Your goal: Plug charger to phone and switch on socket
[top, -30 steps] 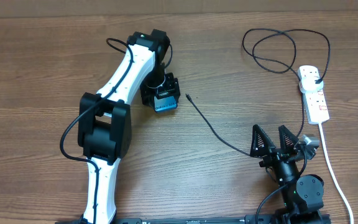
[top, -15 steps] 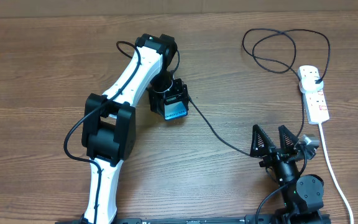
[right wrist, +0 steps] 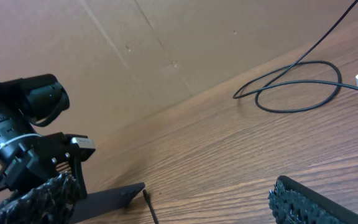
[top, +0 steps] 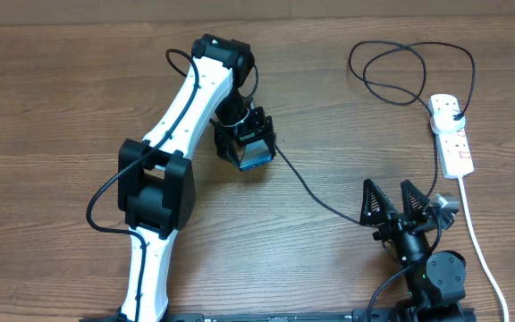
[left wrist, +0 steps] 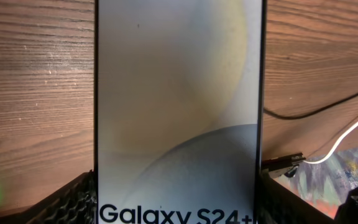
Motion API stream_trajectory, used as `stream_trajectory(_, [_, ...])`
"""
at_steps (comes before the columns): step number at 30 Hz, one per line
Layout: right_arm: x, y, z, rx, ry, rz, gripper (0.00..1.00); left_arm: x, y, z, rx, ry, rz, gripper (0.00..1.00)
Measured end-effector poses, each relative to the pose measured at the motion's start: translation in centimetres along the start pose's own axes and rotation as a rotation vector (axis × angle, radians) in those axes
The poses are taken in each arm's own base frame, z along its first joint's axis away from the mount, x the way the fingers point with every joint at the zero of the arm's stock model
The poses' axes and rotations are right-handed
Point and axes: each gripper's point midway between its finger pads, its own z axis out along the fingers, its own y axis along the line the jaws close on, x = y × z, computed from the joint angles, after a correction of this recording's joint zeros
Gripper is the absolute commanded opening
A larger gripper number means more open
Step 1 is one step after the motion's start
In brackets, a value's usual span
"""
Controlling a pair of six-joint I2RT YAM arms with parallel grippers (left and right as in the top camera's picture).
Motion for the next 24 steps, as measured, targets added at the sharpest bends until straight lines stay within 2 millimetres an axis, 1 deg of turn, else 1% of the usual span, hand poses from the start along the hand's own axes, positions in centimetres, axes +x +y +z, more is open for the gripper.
stream_trajectory(4, [0.0,0.0,0.0,0.000,0.000,0.000,1.00,-0.2,-0.2,-0.4,-0.001,-0.018,0.001,0.04])
stream_trajectory(7, [0.0,0.0,0.0,0.000,0.000,0.000,1.00,-0.4,0.1,-0.4,-0.026,-0.033,-0.010,0.04])
stream_trajectory(12, [0.0,0.0,0.0,0.000,-0.001,0.000,1.00,-0.8,0.9,0.0,-0.134,-0.088,-0.007,0.04])
stream_trajectory(15, [0.0,0.0,0.0,0.000,0.000,0.000,1.00,-1.4,0.6,0.4,-0.190,-0.145,0.019,0.18])
stream_trajectory(16, [0.0,0.0,0.0,0.001,0.000,0.000,1.00,-1.6,0.4,0.5,-0.198,-0.160,0.026,0.34])
stream_trajectory(17, [0.0,0.0,0.0,0.000,0.000,0.000,1.00,-1.8,0.2,0.6,-0.201,-0.176,0.029,0.60])
stream_trajectory(18, [0.0,0.0,0.0,0.000,0.000,0.000,1.00,-2.1,-0.1,0.6,-0.202,-0.194,0.039,0.76])
stream_trajectory(19, [0.0,0.0,0.0,0.000,-0.001,-0.001,1.00,-2.3,-0.3,0.7,-0.203,-0.204,0.046,0.84])
stream_trajectory(20, [0.0,0.0,0.0,0.000,0.000,0.000,1.00,-2.5,-0.4,0.7,-0.203,-0.215,0.049,0.97])
stream_trajectory(21, [0.0,0.0,0.0,0.000,-0.001,0.000,1.00,-2.6,-0.4,0.6,-0.206,-0.222,0.050,1.00])
stream_trajectory(24, [0.0,0.0,0.0,0.000,-0.001,0.000,1.00,-3.1,-0.3,0.5,-0.208,-0.241,0.047,1.00])
